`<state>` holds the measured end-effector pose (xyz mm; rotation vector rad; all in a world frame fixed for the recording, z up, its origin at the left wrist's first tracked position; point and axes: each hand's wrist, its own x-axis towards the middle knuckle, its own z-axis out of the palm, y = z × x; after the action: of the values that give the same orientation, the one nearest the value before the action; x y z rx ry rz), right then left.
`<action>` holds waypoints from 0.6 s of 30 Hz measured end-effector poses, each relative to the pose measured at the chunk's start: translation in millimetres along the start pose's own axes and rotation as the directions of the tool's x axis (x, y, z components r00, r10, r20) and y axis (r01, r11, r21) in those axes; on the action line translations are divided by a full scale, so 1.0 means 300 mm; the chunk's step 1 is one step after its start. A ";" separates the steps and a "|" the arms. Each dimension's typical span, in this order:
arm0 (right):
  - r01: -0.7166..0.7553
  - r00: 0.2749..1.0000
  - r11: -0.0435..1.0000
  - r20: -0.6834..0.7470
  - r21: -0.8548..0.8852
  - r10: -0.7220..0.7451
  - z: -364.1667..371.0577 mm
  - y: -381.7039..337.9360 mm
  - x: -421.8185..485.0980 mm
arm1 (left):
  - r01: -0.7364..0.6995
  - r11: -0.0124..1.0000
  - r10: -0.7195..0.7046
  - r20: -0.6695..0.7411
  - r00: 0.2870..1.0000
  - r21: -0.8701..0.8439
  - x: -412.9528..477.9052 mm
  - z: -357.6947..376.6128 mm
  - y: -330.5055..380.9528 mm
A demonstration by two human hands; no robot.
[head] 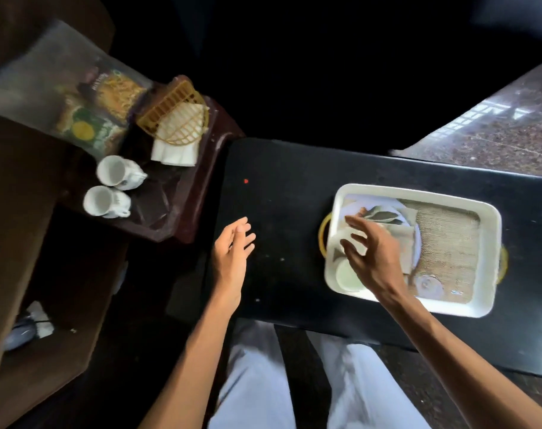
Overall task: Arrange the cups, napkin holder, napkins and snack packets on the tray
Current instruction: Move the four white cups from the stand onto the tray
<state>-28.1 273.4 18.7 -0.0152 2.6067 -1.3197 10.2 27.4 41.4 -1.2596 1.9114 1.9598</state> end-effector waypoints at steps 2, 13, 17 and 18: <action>-0.007 1.000 1.000 -0.010 0.020 0.007 0.081 -0.071 0.018 | -0.012 0.999 0.010 -0.061 0.998 -0.033 0.027 -0.115 0.037; 0.028 0.986 0.993 0.158 0.117 -0.046 0.646 -0.534 0.110 | -0.145 0.989 0.128 -0.325 0.937 -0.027 0.268 -0.690 0.190; 0.089 0.967 0.988 0.228 0.125 -0.116 0.848 -0.664 0.137 | -0.188 0.974 0.219 -0.324 0.920 0.124 0.365 -0.843 0.209; 0.076 0.964 0.989 0.244 0.127 -0.106 0.895 -0.688 0.144 | -0.194 0.968 0.236 -0.316 0.919 0.159 0.392 -0.868 0.209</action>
<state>-35.2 -67.9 21.2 -0.2688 2.3398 -1.3980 16.0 -264.8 55.3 -1.4791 2.3873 1.7725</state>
